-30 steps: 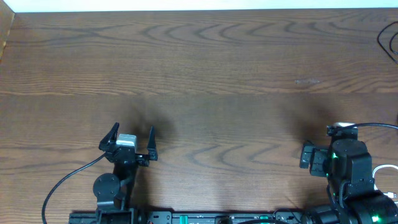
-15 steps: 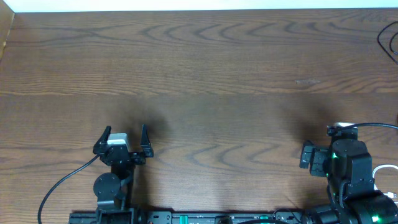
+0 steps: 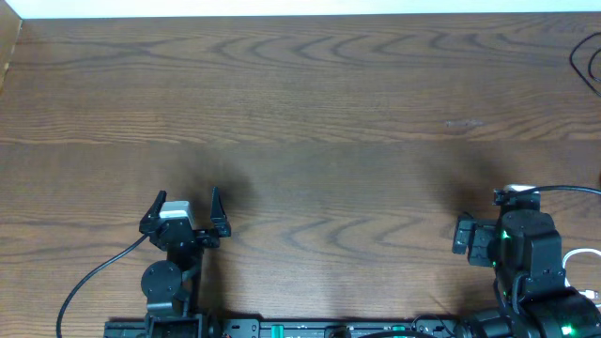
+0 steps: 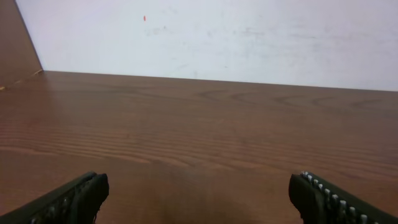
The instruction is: Untangle cables
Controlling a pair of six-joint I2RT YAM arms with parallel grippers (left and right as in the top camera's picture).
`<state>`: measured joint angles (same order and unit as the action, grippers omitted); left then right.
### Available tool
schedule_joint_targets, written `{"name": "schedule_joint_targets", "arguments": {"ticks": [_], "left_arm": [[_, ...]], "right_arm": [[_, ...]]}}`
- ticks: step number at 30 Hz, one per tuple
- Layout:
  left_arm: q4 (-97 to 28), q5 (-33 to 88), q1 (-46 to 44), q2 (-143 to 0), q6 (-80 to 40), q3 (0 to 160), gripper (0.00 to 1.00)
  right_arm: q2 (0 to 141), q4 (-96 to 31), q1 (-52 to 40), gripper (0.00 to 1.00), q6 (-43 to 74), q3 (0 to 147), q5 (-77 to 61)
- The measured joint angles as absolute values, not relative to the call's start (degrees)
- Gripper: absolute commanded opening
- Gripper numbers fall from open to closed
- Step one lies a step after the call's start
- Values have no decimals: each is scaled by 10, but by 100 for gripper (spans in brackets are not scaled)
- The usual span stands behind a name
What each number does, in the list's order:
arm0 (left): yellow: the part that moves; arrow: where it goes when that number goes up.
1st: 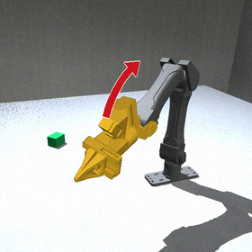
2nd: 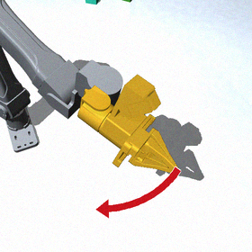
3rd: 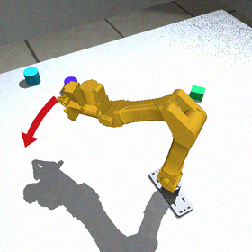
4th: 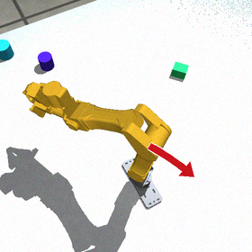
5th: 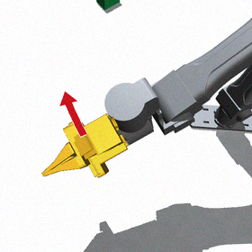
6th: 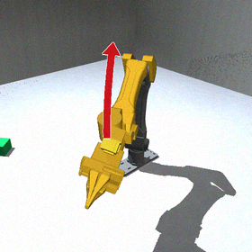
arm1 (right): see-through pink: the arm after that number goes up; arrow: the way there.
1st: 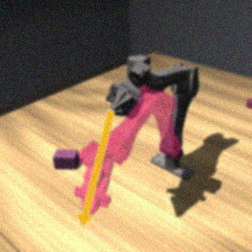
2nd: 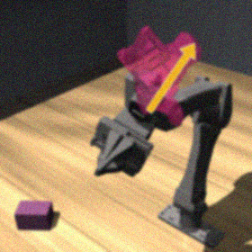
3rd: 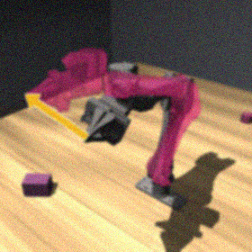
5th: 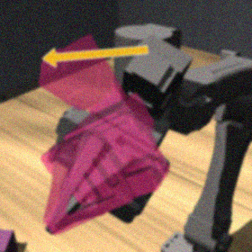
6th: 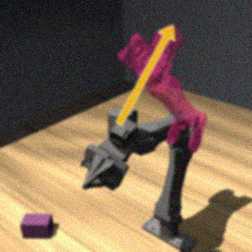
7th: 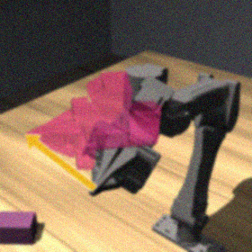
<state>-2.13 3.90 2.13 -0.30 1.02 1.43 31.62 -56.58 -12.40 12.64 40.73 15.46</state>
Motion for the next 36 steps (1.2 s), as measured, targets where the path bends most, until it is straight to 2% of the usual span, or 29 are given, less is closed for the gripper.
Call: {"name": "schedule_joint_targets", "arguments": {"ticks": [29,32,36], "left_arm": [[-22,39,21,-3,10,14,98],[-21,39,21,-3,10,14,98],[-22,39,21,-3,10,14,98]], "right_arm": [[309,-561,-123,99,126,407,151],[293,-487,-111,99,126,398,145],[252,-329,-98,99,126,352,128]]}}
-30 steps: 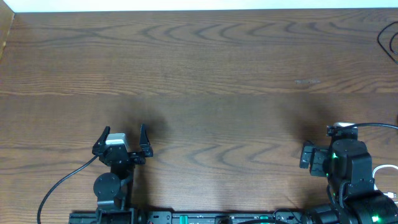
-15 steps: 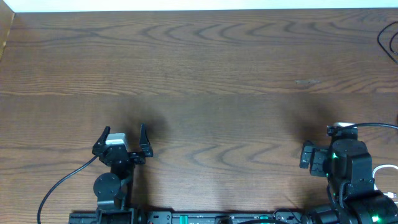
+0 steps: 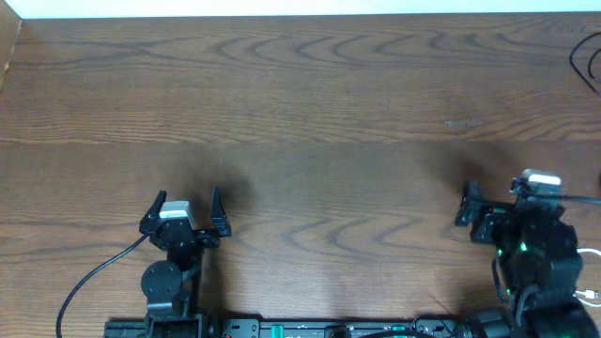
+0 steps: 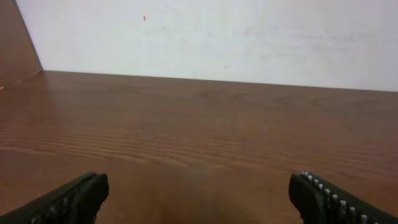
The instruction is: Untangle cables
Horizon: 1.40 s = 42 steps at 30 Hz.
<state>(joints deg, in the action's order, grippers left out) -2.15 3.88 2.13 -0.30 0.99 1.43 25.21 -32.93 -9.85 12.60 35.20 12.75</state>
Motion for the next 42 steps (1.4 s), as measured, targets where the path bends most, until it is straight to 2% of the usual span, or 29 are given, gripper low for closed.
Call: {"name": "schedule_joint_targets", "arguments": {"ticks": [5,12,20,42], "left_arm": [[-21,38,21,-3,10,14,98],[-21,37,21,-3,8,14,98],[-22,37,21,-3,6,14,98],[-22,37,21,-3,2,14,98]], "right_arm": [[176,-205,-90,99,126,229,109],[82,-130,-53,99,126,107,70],[15,-114,0,99,109,81,25],[7,-91,2,99,62,28,2]]}}
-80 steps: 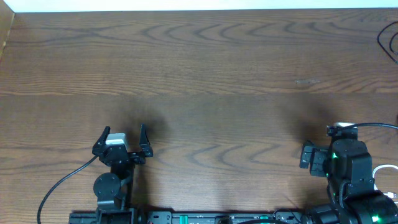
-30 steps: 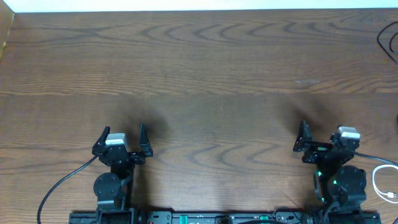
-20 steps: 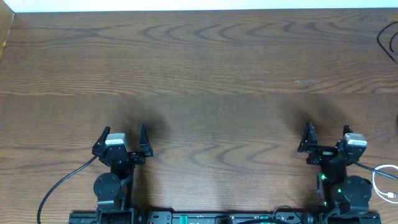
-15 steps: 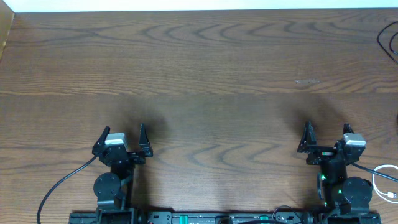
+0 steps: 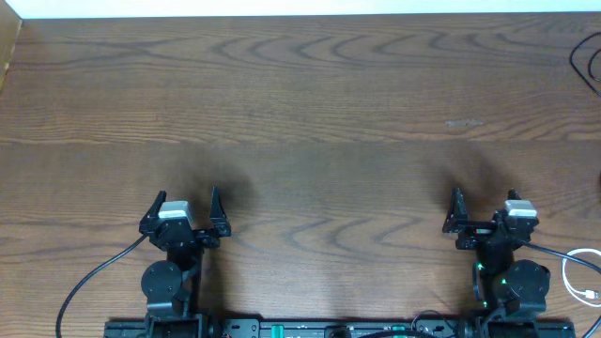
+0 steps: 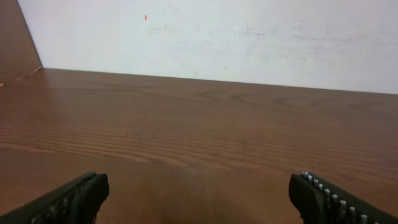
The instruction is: Untangle cables
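A black cable (image 5: 584, 58) loops in at the table's far right edge, and a white cable (image 5: 575, 274) lies at the near right edge. No cable lies between the arms. My left gripper (image 5: 183, 205) rests open at the near left, and its fingers (image 6: 68, 198) frame only bare wood in the left wrist view. My right gripper (image 5: 485, 208) sits at the near right, pointing away from the front edge, jaws spread and holding nothing. Neither gripper touches a cable.
The brown wooden table (image 5: 300, 113) fills the overhead view, with a white wall (image 6: 211, 37) beyond its far edge. A black lead (image 5: 94, 277) trails from the left arm's base. A raised wooden side (image 5: 7, 47) stands at the far left corner.
My right arm has moved from a turned pose near the right edge to a low pose with its gripper facing straight away. The left arm has not moved.
At first my right arm was bunched at the near right with its gripper turned leftward. Later it stood a little farther right and higher in the view. Now it sits low and straight, mirroring the left arm, which stayed open and still throughout.
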Controlling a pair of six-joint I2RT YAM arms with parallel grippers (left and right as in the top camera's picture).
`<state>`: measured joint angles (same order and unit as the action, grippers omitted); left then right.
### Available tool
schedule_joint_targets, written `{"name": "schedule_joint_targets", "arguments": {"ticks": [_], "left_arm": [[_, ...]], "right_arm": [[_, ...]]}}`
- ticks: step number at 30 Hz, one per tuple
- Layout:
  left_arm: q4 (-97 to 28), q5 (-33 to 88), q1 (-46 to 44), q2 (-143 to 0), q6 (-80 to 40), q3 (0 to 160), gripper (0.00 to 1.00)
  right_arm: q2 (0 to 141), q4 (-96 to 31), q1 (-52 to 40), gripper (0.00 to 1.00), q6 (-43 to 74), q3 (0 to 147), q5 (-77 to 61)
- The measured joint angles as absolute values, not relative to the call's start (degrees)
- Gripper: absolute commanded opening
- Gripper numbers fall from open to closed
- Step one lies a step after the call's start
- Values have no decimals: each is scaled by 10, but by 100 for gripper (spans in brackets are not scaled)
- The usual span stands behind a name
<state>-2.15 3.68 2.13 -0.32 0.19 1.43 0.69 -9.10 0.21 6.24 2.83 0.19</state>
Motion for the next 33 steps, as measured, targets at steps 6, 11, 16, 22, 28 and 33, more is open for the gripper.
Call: {"name": "schedule_joint_targets", "arguments": {"ticks": [6,11,16,22,28,33], "left_arm": [[-22,37,21,-3,2,14,98],[-22,37,21,-3,2,14,98],[-22,37,21,-3,2,14,98],[-22,37,21,-3,2,14,98],[-22,37,21,-3,2,14,98],[-22,37,21,-3,2,14,98]], "right_arm": [[7,-91,2,99,51,28,1],[7,-91,2,99,45,28,-1],[7,-91,2,99,40,28,-1],[7,-91,2,99,38,28,-1],[7,-91,2,99,38,28,-3],[7,-91,2,99,38,28,-3]]}}
